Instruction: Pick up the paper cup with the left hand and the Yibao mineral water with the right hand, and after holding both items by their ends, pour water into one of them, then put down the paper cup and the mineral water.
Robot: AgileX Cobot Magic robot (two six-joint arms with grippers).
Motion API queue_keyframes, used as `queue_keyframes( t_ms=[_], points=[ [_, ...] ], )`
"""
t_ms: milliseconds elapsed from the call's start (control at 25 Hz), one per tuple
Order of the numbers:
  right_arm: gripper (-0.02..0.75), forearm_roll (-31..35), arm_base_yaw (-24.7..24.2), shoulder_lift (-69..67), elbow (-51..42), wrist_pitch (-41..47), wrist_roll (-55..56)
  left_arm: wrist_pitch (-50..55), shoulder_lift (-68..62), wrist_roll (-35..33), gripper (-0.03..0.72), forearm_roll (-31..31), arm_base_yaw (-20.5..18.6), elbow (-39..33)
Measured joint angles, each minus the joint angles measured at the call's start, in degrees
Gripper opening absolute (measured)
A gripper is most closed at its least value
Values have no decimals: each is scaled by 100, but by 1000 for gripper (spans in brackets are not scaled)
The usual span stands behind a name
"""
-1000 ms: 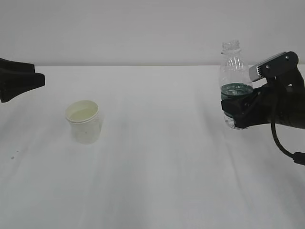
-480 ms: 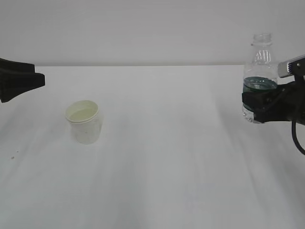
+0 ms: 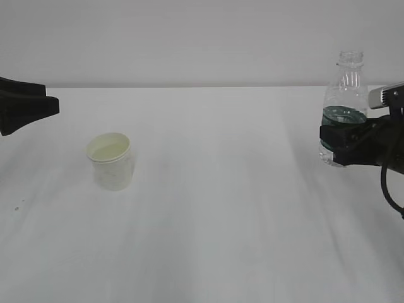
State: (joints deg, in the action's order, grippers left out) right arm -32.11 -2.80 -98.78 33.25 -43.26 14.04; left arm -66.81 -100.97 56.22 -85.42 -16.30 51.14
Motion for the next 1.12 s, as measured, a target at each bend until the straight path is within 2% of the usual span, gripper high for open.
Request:
queue_keyframes(
  t_ms=[200, 560, 1120],
  points=[
    [431, 274, 0, -76, -27, -113, -77, 0, 0, 0, 538, 0, 0, 0],
    [431, 2053, 0, -94, -688, -1424, -735, 0, 0, 0, 538, -4, 0, 0],
    [431, 1965, 0, -678, -724, -1911, -788, 0, 0, 0, 538, -4, 0, 0]
  ],
)
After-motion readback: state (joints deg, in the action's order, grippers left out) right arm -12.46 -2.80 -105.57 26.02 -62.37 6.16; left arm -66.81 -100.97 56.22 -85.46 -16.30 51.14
